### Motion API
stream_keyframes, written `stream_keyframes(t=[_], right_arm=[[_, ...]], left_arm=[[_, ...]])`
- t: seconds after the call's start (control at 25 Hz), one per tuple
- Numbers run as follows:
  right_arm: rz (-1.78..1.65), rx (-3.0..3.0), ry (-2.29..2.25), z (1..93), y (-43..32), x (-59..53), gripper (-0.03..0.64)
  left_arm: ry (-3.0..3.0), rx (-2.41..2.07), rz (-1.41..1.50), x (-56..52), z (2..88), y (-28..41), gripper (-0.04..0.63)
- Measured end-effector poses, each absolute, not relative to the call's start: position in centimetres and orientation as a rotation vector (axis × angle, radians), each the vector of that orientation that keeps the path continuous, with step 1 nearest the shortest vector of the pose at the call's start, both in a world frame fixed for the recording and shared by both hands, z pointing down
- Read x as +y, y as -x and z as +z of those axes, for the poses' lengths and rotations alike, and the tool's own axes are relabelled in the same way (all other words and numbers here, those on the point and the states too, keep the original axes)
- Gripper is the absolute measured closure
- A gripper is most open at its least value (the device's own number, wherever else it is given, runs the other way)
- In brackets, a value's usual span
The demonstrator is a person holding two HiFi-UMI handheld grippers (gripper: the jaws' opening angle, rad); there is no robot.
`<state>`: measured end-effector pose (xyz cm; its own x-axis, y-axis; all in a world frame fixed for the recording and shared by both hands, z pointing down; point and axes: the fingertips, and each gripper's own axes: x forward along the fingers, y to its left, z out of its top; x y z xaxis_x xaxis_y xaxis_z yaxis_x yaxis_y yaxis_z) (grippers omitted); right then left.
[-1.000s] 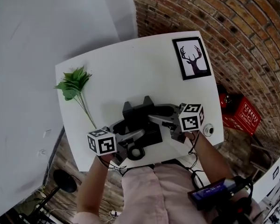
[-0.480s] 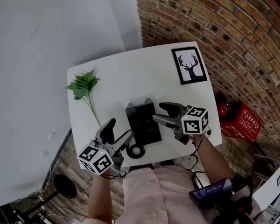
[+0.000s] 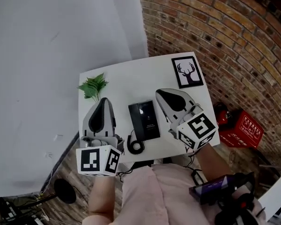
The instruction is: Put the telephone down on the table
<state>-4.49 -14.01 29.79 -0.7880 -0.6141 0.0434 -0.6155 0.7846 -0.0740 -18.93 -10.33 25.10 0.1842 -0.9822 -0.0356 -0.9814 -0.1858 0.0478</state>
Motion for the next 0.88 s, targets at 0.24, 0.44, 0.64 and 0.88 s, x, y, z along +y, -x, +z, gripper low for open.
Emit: stream_keyframes(t=[0.24, 0.44, 0.64, 0.88], right_arm=[[-0.084, -2.971, -1.127, 25.5, 4.1, -12.7, 0.612], [-0.193, -2.954, -1.137, 24.5, 4.2, -12.0, 0.614], [-0.204, -2.96, -1.143, 24.3, 4.2, -11.6, 0.612], [-0.184, -2.96, -1.153, 24.6, 4.1, -11.7, 0.612]], left_arm=[[-2.453, -2.133, -0.078, -8.6, 22.1, 18.2, 0.589], [-2.449, -2.114, -0.091, -8.5, 22.0, 17.3, 0.589], [-2.471, -2.091, -0.082, -8.5, 22.2, 16.5, 0.589], [-2.494, -2.064, -0.055, -8.4, 22.9, 15.7, 0.589]])
